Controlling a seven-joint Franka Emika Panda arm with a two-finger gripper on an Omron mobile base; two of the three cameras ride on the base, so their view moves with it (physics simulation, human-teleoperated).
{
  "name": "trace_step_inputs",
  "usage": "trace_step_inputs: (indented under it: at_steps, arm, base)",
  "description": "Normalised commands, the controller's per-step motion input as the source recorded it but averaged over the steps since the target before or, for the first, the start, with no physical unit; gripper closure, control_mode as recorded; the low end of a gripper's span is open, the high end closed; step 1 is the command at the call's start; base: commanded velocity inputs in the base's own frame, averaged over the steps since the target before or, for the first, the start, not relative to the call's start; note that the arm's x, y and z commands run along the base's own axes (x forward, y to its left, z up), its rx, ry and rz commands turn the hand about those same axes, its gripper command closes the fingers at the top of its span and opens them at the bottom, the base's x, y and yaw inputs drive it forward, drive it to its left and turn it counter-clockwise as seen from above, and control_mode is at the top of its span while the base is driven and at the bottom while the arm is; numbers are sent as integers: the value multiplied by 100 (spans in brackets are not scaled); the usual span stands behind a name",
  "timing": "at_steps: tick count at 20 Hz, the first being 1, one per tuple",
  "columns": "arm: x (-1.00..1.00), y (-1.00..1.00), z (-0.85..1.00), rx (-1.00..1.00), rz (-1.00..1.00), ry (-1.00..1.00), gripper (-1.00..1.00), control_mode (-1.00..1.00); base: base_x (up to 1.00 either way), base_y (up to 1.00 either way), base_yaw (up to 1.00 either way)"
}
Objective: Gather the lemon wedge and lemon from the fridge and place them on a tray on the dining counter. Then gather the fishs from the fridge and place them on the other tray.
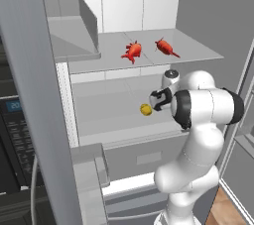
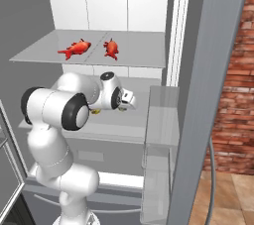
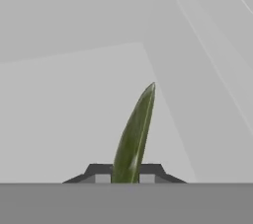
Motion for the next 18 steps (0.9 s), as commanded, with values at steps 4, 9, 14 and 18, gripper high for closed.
trace_step_inputs:
  at_steps: [4,9,14,18]
  arm:
    - [-56,0,1,0,-2,-12,100,-100]
    - [-80,-4,28,0,-5,-15,100,-100]
    - [-74,-9,71,0,-2,-8,100,-100]
    - [-75,-10,85,0,0,-1,100,-100]
  base:
    - [0,0,0]
    - [0,0,0]
    - [0,0,0]
    - [0,0,0]
